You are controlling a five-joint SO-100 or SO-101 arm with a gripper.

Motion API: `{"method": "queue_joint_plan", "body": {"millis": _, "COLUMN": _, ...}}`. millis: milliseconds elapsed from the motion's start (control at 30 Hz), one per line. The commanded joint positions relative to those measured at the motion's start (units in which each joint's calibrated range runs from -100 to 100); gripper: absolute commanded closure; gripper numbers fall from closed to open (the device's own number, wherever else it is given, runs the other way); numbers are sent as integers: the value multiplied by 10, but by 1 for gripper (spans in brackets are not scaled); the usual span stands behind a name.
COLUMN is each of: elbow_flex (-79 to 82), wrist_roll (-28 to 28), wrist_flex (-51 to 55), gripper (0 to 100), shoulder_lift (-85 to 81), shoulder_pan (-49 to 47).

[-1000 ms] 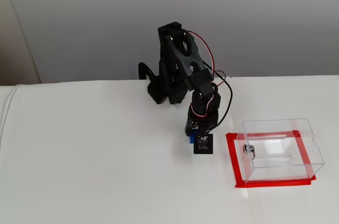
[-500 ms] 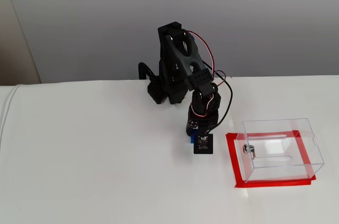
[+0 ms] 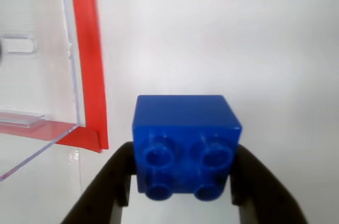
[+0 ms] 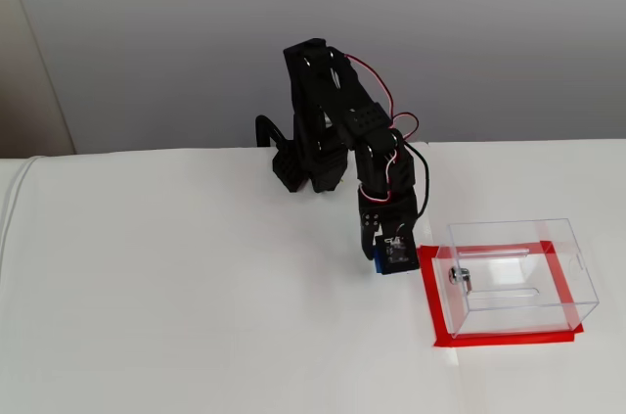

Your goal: Pick the blue lego brick and place it into the transparent box

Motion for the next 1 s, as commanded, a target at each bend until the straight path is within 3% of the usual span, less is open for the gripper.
{"method": "queue_joint_plan", "body": {"millis": 0, "elbow_flex": -43, "wrist_roll": 26, "wrist_flex": -6, "gripper": 92, "shoulder_lift": -50, "shoulder_pan": 8}}
{"method": "queue_joint_plan", "body": {"millis": 300, "elbow_flex": -121, "wrist_roll": 61, "wrist_flex": -9, "gripper": 92, "shoulder_lift": -77, "shoulder_pan": -1}}
{"method": "queue_joint_plan", "body": {"millis": 533, "elbow_flex": -154, "wrist_roll": 77, "wrist_flex": -111, "gripper": 92, "shoulder_lift": -61, "shoulder_pan": -73}}
{"method": "queue_joint_plan", "body": {"millis": 967, "elbow_flex": -273, "wrist_roll": 74, "wrist_flex": -231, "gripper": 92, "shoulder_lift": 124, "shoulder_pan": -194}}
